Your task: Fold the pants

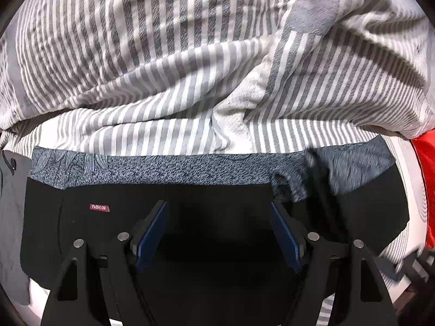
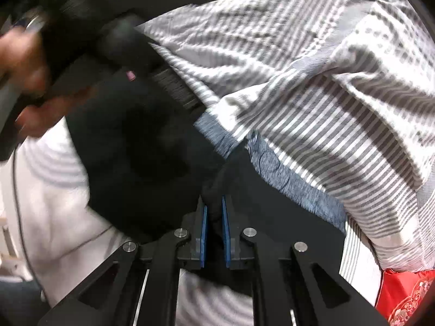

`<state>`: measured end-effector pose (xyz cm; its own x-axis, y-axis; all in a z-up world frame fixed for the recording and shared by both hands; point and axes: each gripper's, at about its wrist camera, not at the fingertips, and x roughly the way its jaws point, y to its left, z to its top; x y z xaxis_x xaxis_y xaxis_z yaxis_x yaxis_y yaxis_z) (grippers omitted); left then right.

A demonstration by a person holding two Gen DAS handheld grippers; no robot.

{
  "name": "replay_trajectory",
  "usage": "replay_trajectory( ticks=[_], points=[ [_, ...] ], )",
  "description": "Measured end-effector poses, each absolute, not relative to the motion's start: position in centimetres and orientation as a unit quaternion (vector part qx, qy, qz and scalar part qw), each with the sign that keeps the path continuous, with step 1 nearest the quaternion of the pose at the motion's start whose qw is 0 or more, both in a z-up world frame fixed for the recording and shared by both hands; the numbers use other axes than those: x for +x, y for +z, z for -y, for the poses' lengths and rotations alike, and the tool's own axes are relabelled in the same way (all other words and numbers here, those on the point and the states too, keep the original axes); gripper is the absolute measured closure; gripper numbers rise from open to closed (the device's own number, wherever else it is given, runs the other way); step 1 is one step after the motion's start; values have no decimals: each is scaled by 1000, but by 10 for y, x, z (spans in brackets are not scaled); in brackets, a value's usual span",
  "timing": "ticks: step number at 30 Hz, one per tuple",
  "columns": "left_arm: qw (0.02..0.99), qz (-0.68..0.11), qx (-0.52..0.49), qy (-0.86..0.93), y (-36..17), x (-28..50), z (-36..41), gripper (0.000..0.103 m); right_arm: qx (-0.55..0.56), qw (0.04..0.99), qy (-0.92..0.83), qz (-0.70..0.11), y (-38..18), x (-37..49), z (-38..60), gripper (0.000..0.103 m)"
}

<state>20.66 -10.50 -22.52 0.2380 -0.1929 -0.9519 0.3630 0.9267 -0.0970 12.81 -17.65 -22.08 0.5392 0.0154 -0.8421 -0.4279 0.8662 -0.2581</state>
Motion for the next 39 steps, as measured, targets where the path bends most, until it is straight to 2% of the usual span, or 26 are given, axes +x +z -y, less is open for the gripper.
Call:
replay_trajectory(
  ticks=[3, 6, 8, 10, 13, 15, 17, 20, 24, 27, 30, 31, 32, 39],
  points=[
    [783, -592, 75, -176, -224, 206, 110, 28, -240, 824, 141, -494, -247, 123, 166, 89],
    [780, -595, 77, -180, -221, 203, 120, 28, -250, 828, 140, -482, -247, 114, 164, 81],
    [782, -588, 85, -188, -214, 199, 128, 28, -225, 832, 158, -481, -235, 107, 170, 47],
    [781, -586, 92, -194, -207, 195, 138, 28, -187, 840, 157, -485, -218, 97, 188, 44],
    [779, -587, 85, -203, -203, 193, 160, 28, -88, 851, 115, -505, -195, 90, 238, 44],
    [779, -582, 83, -217, -198, 191, 180, 28, 5, 850, 67, -522, -186, 99, 284, 49],
    [776, -582, 87, -227, -200, 190, 203, 28, 104, 838, 35, -534, -185, 113, 327, 81],
    [771, -588, 101, -222, -212, 187, 227, 28, 226, 818, -6, -529, -193, 129, 380, 90],
    [746, -627, 123, -187, -248, 174, 224, 28, 276, 790, -3, -548, -219, 150, 398, 90],
    [746, -639, 74, -173, -262, 162, 199, 15, 290, 769, 7, -570, -250, 136, 391, 90],
    [744, -647, 53, -159, -264, 159, 188, 8, 297, 778, 10, -553, -248, 130, 393, 90],
    [746, -646, 57, -151, -265, 159, 190, 2, 304, 775, 8, -554, -248, 130, 394, 90],
    [748, -645, 65, -141, -265, 158, 189, 1, 308, 771, 7, -557, -249, 131, 395, 90],
    [747, -649, 57, -131, -267, 160, 196, 1, 307, 769, 27, -560, -258, 139, 408, 90]
  ],
)
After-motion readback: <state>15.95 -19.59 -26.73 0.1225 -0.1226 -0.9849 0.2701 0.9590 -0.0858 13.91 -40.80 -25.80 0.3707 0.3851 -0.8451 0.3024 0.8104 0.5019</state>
